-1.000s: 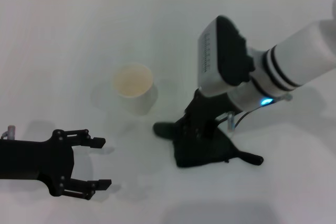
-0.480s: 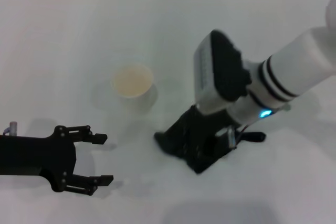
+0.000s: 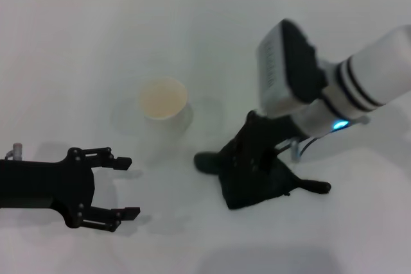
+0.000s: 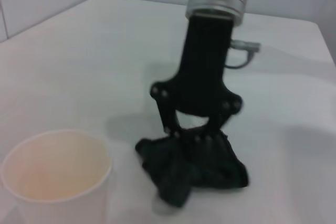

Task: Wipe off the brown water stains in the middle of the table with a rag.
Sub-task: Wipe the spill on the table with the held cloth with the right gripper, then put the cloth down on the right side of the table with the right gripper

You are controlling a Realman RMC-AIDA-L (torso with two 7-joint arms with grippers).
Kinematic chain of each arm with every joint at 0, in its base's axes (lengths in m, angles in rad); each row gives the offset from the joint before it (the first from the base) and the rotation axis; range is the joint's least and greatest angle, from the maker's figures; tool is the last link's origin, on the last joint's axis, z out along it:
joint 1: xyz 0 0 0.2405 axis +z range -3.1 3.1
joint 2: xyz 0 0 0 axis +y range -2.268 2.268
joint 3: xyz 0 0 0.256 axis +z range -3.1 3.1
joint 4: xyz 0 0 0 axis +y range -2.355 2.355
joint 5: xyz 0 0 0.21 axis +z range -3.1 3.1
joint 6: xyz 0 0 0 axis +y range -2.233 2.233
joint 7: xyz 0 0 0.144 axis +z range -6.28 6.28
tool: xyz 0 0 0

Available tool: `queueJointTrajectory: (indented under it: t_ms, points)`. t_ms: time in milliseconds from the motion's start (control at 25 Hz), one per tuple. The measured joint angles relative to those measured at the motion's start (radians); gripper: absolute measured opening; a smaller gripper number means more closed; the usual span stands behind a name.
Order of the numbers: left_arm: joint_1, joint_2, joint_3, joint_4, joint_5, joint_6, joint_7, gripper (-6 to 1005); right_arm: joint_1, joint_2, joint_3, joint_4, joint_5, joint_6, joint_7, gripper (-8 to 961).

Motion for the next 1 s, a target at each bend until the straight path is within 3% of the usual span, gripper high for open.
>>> queueJointTrajectory:
  t_ms: [200, 680, 1000]
  points:
    - [-0.007, -0.001, 0.000, 0.000, -0.003, -0.002, 0.000, 875, -0.039, -0.002, 0.156, -0.008, -0.007, -0.117, -0.092, 59]
    - [-0.017, -0.012, 0.000, 0.000, -0.010, -0.029, 0.001, 875, -0.087, -0.015, 0.362, -0.021, -0.137, -0.198, -0.118, 62]
    - [-0.028, -0.025, -0.010, 0.000, -0.010, -0.031, -0.001, 875, -0.100, -0.010, 0.468, -0.013, -0.136, -0.330, -0.213, 63]
